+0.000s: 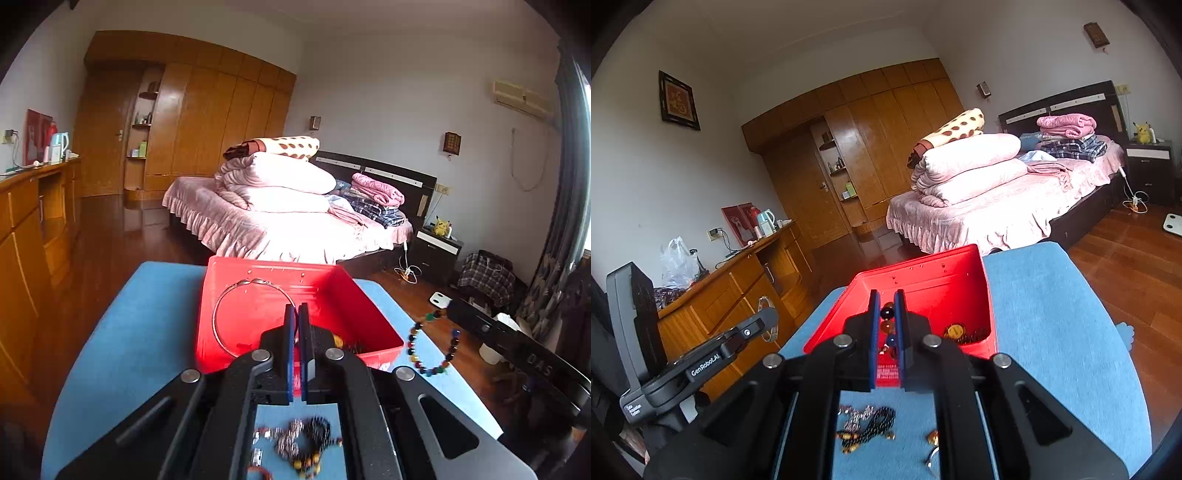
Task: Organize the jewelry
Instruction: 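Carry the bangle with the left tool over the red box while the right carries the bracelet there, then open the right gripper to drop the bracelet into the box while the left drops the bangle, then withdraw both open tools from the red box toward the remaining jewelry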
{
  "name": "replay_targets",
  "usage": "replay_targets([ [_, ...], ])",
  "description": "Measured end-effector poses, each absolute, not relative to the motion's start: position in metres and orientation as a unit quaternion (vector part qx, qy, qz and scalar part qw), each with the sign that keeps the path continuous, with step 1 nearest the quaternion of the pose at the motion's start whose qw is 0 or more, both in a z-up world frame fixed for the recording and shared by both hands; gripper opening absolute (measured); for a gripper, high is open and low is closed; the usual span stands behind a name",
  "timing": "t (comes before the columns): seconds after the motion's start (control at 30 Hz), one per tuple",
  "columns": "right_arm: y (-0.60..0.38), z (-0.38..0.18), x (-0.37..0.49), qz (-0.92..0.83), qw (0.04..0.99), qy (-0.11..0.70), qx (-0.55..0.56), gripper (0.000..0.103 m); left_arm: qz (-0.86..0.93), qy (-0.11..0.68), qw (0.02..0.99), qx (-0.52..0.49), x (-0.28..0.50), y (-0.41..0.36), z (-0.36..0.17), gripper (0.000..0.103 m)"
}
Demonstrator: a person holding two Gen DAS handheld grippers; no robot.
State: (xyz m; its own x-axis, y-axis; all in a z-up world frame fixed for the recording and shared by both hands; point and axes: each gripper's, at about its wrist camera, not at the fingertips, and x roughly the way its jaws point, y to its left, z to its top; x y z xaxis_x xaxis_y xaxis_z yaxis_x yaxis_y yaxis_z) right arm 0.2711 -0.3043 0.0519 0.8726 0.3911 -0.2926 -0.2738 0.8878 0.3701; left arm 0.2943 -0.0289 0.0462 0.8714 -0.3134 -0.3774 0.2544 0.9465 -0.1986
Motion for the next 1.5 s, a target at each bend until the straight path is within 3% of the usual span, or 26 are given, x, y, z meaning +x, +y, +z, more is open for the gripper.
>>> replay_targets([
  [0.17, -0.295, 0.042, 0.322, 0.173, 0.949, 0.205, 0.166, 0.01, -0.152, 0.222, 0.96, -0.078, 0.338, -0.034, 0.033, 0.003],
  [0.2, -0.292, 0.034, 0.33, 0.171, 0.947, 0.215, 0.166, 0.012, -0.153, 0.223, 0.96, -0.076, 0.344, -0.035, 0.028, 0.008],
  [0.27, -0.29, 0.021, 0.342, 0.156, 0.945, 0.235, 0.166, 0.013, -0.137, 0.229, 0.961, -0.064, 0.348, -0.035, 0.016, 0.045],
  [0.3, -0.288, 0.016, 0.343, 0.152, 0.943, 0.244, 0.165, 0.013, -0.132, 0.231, 0.962, -0.062, 0.347, -0.034, 0.014, 0.048],
  [0.7, -0.308, 0.013, 0.28, 0.125, 0.947, 0.243, 0.169, 0.013, -0.094, 0.214, 0.971, -0.044, 0.28, -0.003, 0.019, 0.051],
  [0.83, -0.31, -0.005, 0.253, 0.114, 0.944, 0.263, 0.165, 0.013, -0.064, 0.211, 0.975, -0.039, 0.251, 0.006, 0.006, 0.062],
  [0.9, -0.307, -0.015, 0.244, 0.113, 0.941, 0.277, 0.16, 0.02, -0.052, 0.214, 0.975, -0.039, 0.239, 0.009, -0.002, 0.063],
  [0.97, -0.302, -0.026, 0.233, 0.108, 0.938, 0.293, 0.152, 0.034, -0.051, 0.223, 0.973, -0.041, 0.228, 0.012, -0.012, 0.064],
  [1.0, -0.3, -0.032, 0.228, 0.11, 0.936, 0.3, 0.15, 0.034, -0.05, 0.226, 0.972, -0.043, 0.224, 0.013, -0.016, 0.064],
  [1.1, -0.293, -0.044, 0.218, 0.112, 0.93, 0.32, 0.145, 0.038, -0.036, 0.224, 0.973, -0.042, 0.21, 0.012, -0.026, 0.075],
  [1.17, -0.288, -0.049, 0.213, 0.107, 0.93, 0.327, 0.132, 0.052, -0.024, 0.221, 0.974, -0.041, 0.202, 0.01, -0.03, 0.084],
  [1.4, -0.282, -0.055, 0.214, 0.093, 0.93, 0.337, 0.111, 0.064, -0.031, 0.234, 0.971, -0.027, 0.193, -0.005, -0.045, 0.097],
  [1.5, -0.281, -0.056, 0.218, 0.092, 0.928, 0.344, 0.106, 0.065, -0.037, 0.242, 0.97, -0.008, 0.192, -0.013, -0.05, 0.097],
])
